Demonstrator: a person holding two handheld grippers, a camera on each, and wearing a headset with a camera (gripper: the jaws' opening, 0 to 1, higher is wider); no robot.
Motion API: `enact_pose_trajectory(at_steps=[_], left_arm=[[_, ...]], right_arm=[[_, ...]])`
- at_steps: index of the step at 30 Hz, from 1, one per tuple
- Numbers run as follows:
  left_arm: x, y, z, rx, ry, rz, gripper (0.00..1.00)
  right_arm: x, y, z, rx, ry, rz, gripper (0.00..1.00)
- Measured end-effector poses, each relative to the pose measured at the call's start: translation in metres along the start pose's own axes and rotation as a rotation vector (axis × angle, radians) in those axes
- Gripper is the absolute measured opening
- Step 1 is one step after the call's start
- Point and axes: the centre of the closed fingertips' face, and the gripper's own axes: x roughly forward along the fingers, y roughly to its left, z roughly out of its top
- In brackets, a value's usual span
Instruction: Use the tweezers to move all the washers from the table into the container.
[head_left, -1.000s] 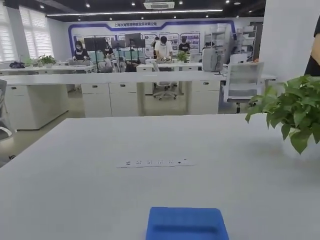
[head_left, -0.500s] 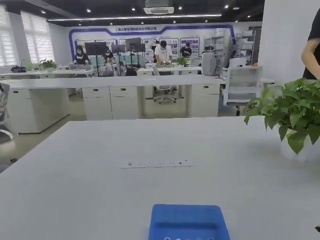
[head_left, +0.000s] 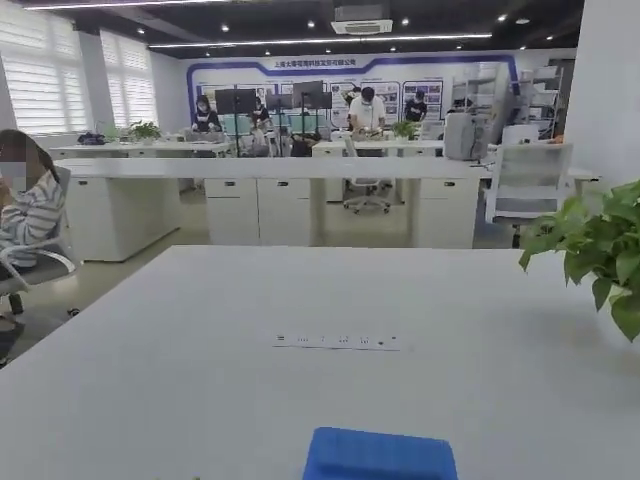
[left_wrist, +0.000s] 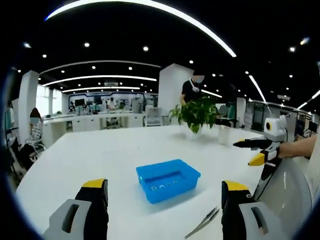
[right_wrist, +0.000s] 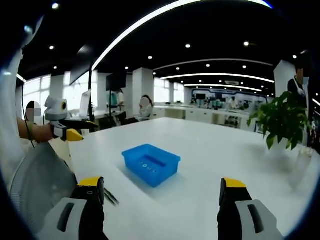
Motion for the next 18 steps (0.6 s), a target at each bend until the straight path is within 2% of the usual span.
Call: enact_pose_trajectory(at_steps=[1, 2, 3, 6, 9, 12, 16, 18], left_arm=[[-0.002, -0.001, 0.007, 0.002, -0.048, 0.000, 0.98], [-0.002, 0.000, 0.010, -0.002, -0.071, 0.001, 0.99], [-0.004, 0.003, 0.015, -0.032, -0.094, 0.013, 0.99], [-0.006, 0.005, 0.026, -0.122, -0.177, -0.001, 0.99], [-0.005, 0.009, 0.022, -0.121, -0.163, 0.018, 0.99], [-0.004, 0.018, 0.014, -0.125, -0.127, 0.060, 0.99], [-0.008, 0.031, 0.013, -0.156, -0.141, 0.104, 0.99], [-0.009, 0.036, 0.013, -0.169, -0.143, 0.135, 0.99]], right_arm=[[-0.001, -0.004, -0.001, 0.009, 0.001, -0.013, 0.95], [-0.002, -0.007, -0.002, 0.020, 0.000, -0.024, 0.95], [-0.003, -0.010, -0.001, 0.043, -0.012, -0.036, 0.95], [-0.007, -0.018, 0.006, 0.060, -0.057, -0.069, 0.96], [-0.010, -0.024, 0.010, 0.055, -0.075, -0.105, 0.97], [-0.015, -0.033, 0.016, -0.028, -0.083, -0.172, 0.99], [-0.015, -0.032, 0.020, -0.041, -0.093, -0.171, 0.99], [-0.014, -0.031, 0.018, -0.059, -0.082, -0.163, 0.99]])
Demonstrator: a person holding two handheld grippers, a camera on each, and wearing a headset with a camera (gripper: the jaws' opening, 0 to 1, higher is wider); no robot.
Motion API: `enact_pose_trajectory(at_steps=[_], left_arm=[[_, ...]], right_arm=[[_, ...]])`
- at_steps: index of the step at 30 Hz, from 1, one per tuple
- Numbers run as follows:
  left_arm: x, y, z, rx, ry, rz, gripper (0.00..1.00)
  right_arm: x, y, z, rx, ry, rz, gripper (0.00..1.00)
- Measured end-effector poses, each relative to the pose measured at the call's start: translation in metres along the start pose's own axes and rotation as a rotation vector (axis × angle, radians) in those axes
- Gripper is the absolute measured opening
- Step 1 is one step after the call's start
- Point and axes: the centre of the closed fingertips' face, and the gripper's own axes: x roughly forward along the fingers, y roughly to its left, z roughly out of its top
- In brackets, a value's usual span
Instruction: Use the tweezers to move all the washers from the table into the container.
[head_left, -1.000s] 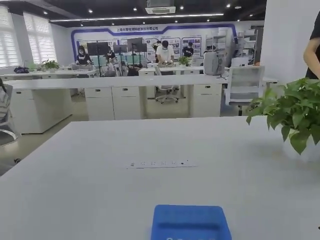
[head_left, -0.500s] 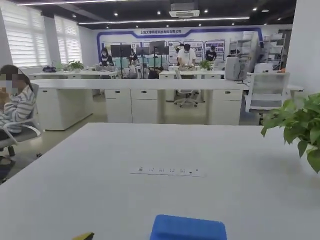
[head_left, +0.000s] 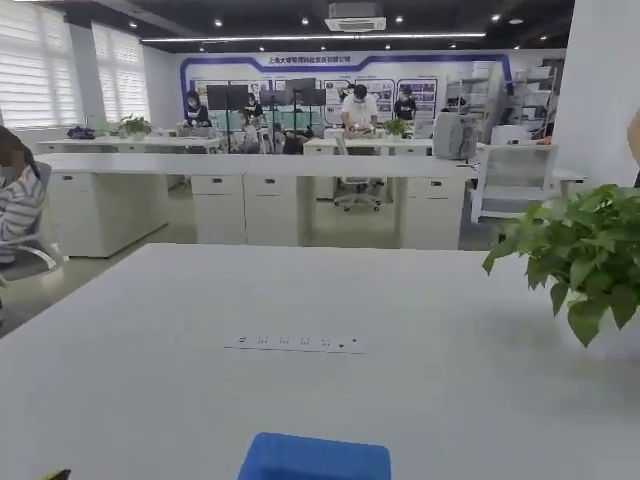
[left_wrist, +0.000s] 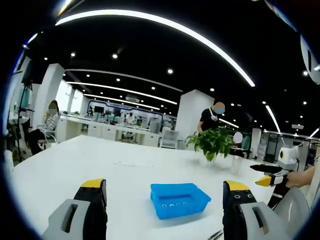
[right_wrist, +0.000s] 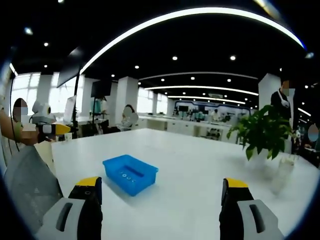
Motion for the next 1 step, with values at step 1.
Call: enact_pose_trajectory(at_steps=[1], left_arm=[[-0.0003, 0.0015, -0.0004, 0.007, 0.003, 0.009, 0.99]], right_arm=[[0.0009, 0.0009, -0.0007, -0.007, 0.006, 0.005, 0.99]])
